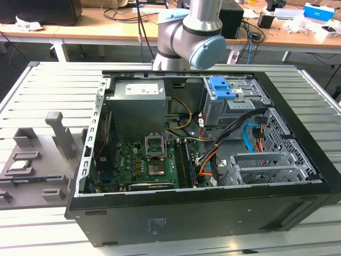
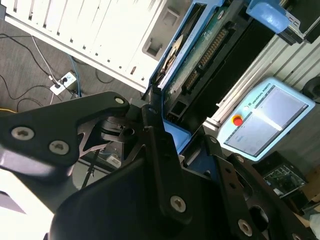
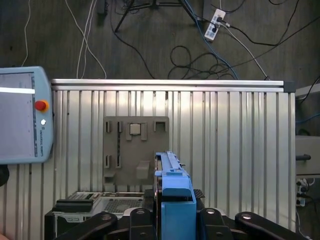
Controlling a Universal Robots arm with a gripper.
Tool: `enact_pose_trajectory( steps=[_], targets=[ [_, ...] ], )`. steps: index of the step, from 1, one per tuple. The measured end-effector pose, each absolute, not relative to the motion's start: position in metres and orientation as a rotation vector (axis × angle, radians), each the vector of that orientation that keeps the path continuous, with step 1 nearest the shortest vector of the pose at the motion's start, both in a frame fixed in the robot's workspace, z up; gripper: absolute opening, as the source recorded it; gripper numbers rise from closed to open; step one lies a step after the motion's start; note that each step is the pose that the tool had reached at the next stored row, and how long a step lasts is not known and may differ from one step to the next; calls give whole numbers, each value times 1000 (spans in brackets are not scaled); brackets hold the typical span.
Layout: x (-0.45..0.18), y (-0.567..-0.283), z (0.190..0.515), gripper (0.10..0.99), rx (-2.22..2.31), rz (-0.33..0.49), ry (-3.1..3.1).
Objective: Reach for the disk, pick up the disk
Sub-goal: 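Pick up the disk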
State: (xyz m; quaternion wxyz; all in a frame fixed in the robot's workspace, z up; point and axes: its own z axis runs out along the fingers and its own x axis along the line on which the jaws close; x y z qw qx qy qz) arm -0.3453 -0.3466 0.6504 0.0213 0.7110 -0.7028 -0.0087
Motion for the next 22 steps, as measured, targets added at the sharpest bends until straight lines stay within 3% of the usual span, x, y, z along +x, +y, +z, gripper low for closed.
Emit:
enact_pose_trajectory(
  steps=[22],
  targets=[
    [-264,-347,595,369,2204,-27,-2178]
  ],
)
